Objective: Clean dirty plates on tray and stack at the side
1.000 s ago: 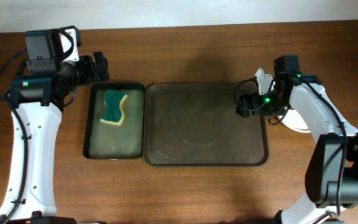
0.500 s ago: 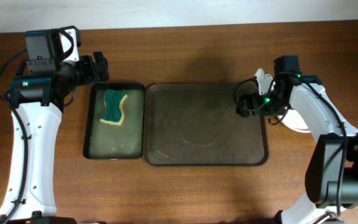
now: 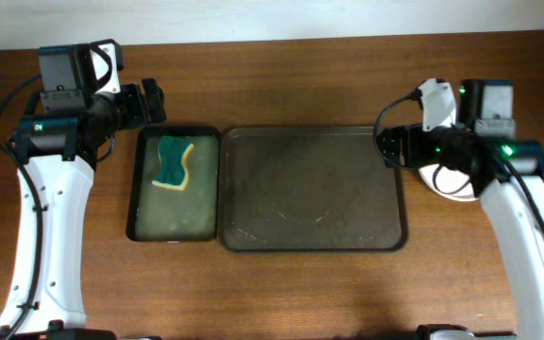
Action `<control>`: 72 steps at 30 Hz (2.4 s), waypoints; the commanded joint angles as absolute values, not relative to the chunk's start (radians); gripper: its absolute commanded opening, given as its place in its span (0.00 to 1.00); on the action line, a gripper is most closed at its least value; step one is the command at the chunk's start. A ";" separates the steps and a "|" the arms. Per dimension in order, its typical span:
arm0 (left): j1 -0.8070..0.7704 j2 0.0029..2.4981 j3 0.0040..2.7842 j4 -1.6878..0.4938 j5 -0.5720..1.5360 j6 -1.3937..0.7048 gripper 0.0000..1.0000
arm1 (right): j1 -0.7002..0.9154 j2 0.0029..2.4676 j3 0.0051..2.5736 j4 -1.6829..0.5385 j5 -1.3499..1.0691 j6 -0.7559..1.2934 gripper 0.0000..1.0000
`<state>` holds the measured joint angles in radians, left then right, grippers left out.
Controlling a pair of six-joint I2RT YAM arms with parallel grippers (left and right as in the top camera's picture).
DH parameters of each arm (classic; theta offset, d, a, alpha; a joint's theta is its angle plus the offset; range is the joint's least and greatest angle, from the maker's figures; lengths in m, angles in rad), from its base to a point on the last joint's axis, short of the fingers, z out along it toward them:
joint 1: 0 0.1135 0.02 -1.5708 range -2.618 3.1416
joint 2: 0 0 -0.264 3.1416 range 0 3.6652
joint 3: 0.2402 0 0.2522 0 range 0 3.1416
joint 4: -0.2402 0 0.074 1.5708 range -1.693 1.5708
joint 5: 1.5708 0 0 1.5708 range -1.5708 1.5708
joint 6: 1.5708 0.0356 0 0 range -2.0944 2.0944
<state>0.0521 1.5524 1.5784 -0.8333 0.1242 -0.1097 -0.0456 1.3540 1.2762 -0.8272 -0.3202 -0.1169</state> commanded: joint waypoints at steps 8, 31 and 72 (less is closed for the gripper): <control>0.053 1.557 1.577 -0.833 0.135 -0.118 0.99 | -0.039 0.921 1.268 -0.897 -0.278 -0.127 0.98; 0.053 1.557 1.577 -0.833 0.135 -0.118 0.99 | 0.014 0.143 0.567 0.112 -0.277 -0.127 0.98; 0.055 1.557 1.577 -0.833 0.135 -0.118 0.99 | 0.014 0.003 0.006 -0.036 -0.285 -0.289 0.99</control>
